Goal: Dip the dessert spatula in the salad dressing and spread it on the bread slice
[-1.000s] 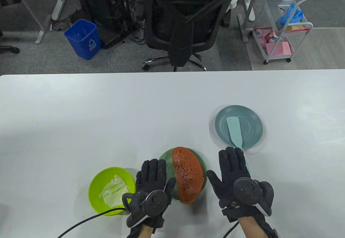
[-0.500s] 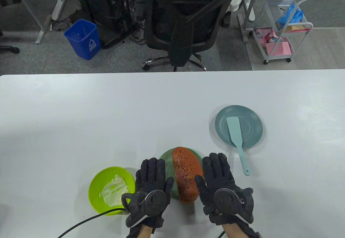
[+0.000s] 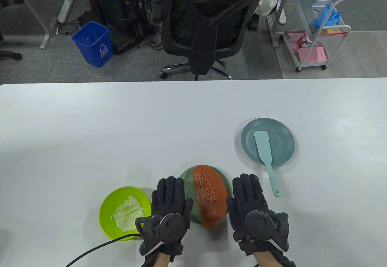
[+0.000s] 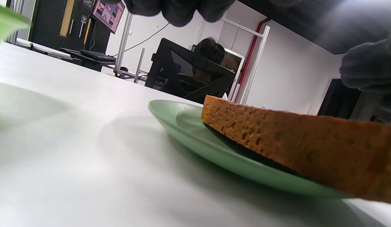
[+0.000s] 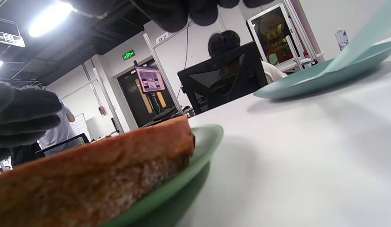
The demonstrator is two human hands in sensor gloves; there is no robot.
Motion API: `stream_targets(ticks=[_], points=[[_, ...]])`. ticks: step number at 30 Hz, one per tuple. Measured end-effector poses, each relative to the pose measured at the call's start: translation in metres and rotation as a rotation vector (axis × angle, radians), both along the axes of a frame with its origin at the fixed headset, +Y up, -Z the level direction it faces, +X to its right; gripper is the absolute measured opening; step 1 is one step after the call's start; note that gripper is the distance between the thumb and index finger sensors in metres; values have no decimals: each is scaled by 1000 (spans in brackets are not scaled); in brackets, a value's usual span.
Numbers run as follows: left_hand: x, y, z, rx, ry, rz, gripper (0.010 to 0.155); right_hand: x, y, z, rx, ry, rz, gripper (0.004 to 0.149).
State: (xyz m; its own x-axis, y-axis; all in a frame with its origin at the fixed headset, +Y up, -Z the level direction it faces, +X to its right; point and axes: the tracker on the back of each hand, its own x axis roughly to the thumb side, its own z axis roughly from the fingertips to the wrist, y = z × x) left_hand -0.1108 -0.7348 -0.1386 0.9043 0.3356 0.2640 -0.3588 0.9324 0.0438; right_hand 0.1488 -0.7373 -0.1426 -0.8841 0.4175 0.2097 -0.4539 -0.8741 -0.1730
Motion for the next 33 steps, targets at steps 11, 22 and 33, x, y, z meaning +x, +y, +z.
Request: stream_targets(ticks=[11, 22, 33], points=[[-4, 0, 1, 0, 10, 19, 67, 1, 0, 1, -3, 7, -15, 61], [-4, 0, 1, -1, 9, 11, 67, 2, 0, 2, -2, 2, -19, 61], [-4, 0, 0, -8, 15, 5, 68, 2, 0, 2, -10, 7, -20, 62]])
